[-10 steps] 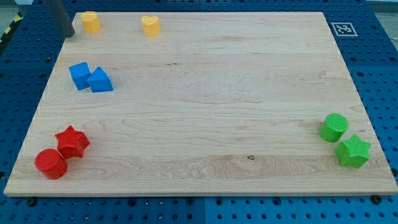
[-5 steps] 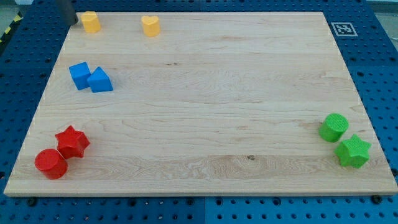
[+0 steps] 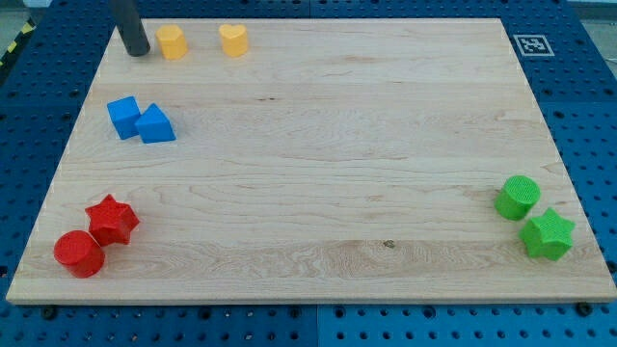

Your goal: Slide the yellow hexagon to the right side of yellow heart

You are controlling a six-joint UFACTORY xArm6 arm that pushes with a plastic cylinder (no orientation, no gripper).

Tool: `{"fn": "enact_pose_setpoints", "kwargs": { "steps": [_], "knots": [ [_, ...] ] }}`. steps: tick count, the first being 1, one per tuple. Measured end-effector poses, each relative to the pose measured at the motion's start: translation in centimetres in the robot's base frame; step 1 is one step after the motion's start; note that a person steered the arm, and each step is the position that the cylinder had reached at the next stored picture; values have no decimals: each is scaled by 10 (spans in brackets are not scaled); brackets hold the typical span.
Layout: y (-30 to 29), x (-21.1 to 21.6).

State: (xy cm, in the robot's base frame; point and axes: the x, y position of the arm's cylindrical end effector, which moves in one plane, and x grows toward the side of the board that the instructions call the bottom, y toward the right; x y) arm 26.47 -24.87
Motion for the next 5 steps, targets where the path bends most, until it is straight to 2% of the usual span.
{"fn": "enact_pose_setpoints", "kwargs": {
  "steps": [3, 4, 5],
  "knots": [
    [76, -20],
    [74, -19],
    [40, 8]
  ]
}}
